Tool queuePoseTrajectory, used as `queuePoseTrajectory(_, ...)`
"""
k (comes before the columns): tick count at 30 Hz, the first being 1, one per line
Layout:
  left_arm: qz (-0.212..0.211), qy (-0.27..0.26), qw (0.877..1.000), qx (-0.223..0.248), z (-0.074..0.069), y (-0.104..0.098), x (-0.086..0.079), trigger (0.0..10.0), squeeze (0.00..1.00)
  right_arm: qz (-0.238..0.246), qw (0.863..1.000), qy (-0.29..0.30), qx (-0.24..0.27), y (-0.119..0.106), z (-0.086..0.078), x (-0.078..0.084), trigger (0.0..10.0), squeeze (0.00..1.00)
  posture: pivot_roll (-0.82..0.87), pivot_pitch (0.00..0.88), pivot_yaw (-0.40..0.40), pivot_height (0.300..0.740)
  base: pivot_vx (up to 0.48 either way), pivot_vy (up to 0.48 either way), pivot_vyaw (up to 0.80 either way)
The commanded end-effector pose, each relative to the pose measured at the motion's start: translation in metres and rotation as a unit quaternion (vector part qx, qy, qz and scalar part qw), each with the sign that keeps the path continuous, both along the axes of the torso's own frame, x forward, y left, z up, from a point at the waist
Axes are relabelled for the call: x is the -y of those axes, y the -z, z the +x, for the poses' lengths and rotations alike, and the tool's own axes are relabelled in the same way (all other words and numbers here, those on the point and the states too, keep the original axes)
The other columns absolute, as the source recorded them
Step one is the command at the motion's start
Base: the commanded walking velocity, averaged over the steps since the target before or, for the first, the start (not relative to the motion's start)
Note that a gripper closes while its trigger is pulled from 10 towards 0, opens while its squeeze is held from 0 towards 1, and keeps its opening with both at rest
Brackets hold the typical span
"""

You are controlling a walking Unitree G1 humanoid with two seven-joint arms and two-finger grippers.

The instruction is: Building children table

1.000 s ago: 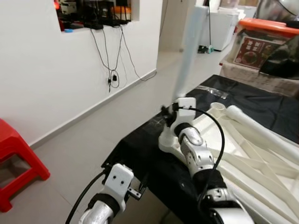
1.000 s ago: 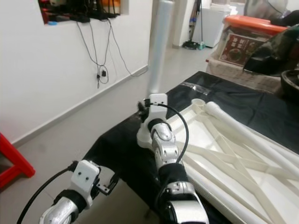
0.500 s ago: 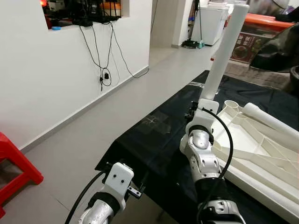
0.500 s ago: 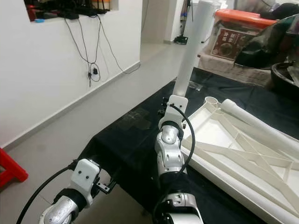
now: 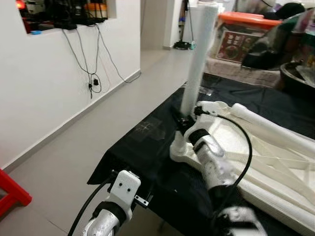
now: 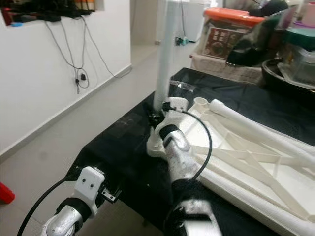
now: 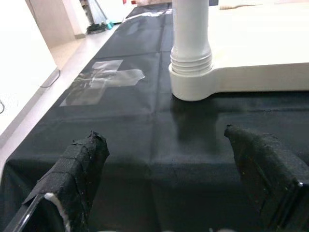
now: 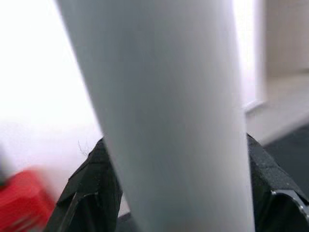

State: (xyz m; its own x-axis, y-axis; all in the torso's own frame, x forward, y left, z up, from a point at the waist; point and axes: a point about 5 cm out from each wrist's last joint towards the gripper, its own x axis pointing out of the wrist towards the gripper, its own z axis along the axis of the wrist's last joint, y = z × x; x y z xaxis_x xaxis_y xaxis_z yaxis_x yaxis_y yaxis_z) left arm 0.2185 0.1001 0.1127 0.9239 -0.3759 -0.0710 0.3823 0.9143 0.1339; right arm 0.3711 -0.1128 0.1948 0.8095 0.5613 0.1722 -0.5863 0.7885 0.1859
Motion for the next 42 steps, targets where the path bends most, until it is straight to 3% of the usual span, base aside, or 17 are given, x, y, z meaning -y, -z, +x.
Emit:
queuePoseTrajectory(1,0.002,0.004,1.000,-0.013,0.000,0.005,0.000,10.0,0.00,-0.061,0.987,-0.152,-0.004,0.007,-0.006,-0.021,10.0,0.00,0.19,0.004,-0.074,0.740,0.000,0.000,0.00)
queuePoseTrajectory(6,0.003,0.003,1.000,-0.012,0.001,0.005,0.000,10.0,0.00,-0.135,0.935,-0.329,-0.017,0.006,-0.012,-0.027,10.0,0.00,0.19,0.003,-0.083,0.740,0.000,0.000,0.00)
queuePoseTrajectory(12,0.004,0.001,1.000,-0.011,0.001,0.005,0.001,10.0,0.00,-0.124,0.912,-0.390,-0.019,0.001,-0.012,-0.038,10.0,0.00,0.20,0.003,-0.087,0.740,0.000,0.000,0.00)
queuePoseTrajectory(13,0.004,0.001,1.000,-0.011,0.001,0.005,0.001,10.0,0.00,-0.120,0.907,-0.403,-0.021,0.001,-0.013,-0.041,3.8,0.00,0.20,0.002,-0.090,0.740,0.000,0.000,0.00)
queuePoseTrajectory(15,0.004,0.001,1.000,-0.011,0.001,0.005,0.001,10.0,0.00,-0.120,0.907,-0.403,-0.021,0.001,-0.013,-0.041,3.8,0.00,0.20,0.002,-0.090,0.740,0.000,0.000,0.00)
queuePoseTrajectory(16,0.003,0.000,1.000,-0.010,0.001,0.005,0.001,10.0,0.00,-0.114,0.903,-0.414,-0.022,0.002,-0.014,-0.044,0.0,0.00,0.20,0.002,-0.090,0.740,0.000,0.000,0.00)
queuePoseTrajectory(20,0.003,0.000,1.000,-0.011,0.000,0.005,0.002,10.0,0.00,-0.112,0.908,-0.402,-0.022,0.004,-0.013,-0.046,0.0,0.00,0.20,0.000,-0.091,0.740,0.000,0.000,0.00)
queuePoseTrajectory(24,0.000,0.001,1.000,-0.012,-0.001,0.006,0.003,10.0,0.00,-0.111,0.954,-0.277,-0.024,0.021,-0.008,-0.040,0.0,0.00,0.19,0.000,-0.093,0.740,0.000,0.000,0.00)
queuePoseTrajectory(26,0.000,0.001,1.000,-0.012,-0.001,0.006,0.003,10.0,0.00,-0.111,0.954,-0.277,-0.024,0.021,-0.008,-0.040,0.0,0.00,0.19,0.000,-0.093,0.740,0.000,0.000,0.00)
queuePoseTrajectory(29,-0.001,0.003,1.000,-0.013,-0.001,0.006,0.003,10.0,0.00,-0.109,0.987,-0.114,-0.039,0.025,0.005,-0.025,0.0,0.00,0.18,0.000,-0.086,0.740,0.000,0.000,0.00)
queuePoseTrajectory(32,-0.001,0.003,1.000,-0.013,-0.001,0.006,0.003,10.0,0.00,-0.109,0.987,-0.114,-0.039,0.025,0.005,-0.025,0.0,0.00,0.18,0.000,-0.086,0.740,0.000,0.000,0.00)
queuePoseTrajectory(33,-0.001,0.004,1.000,-0.013,-0.001,0.006,0.003,10.0,0.00,-0.099,0.994,-0.012,-0.051,0.025,0.012,-0.011,0.0,0.00,0.18,0.000,-0.083,0.740,0.000,0.000,0.00)
queuePoseTrajectory(35,-0.001,0.004,1.000,-0.013,-0.001,0.006,0.003,10.0,0.00,-0.099,0.994,-0.012,-0.051,0.025,0.012,-0.011,0.0,0.00,0.18,0.000,-0.083,0.740,0.000,0.000,0.00)
queuePoseTrajectory(36,0.000,0.007,1.000,-0.013,-0.001,0.006,0.003,10.0,0.00,-0.085,0.984,0.145,-0.062,0.023,0.016,0.010,0.0,0.00,0.17,0.000,-0.075,0.740,0.000,0.000,0.00)
queuePoseTrajectory(37,0.000,0.007,1.000,-0.013,-0.001,0.006,0.003,10.0,0.00,-0.085,0.984,0.145,-0.062,0.023,0.016,0.010,0.0,0.00,0.17,0.000,-0.075,0.740,0.000,0.000,0.00)
queuePoseTrajectory(38,0.001,0.009,1.000,-0.013,0.000,0.007,0.003,10.0,0.00,-0.059,0.961,0.260,-0.076,0.022,0.012,0.023,0.0,0.00,0.17,0.000,-0.078,0.740,0.000,0.000,0.00)
queuePoseTrajectory(42,0.001,0.009,1.000,-0.013,0.000,0.007,0.003,10.0,0.00,-0.036,0.938,0.333,-0.085,0.022,0.006,0.027,0.0,0.00,0.17,0.000,-0.079,0.740,0.000,0.000,0.00)
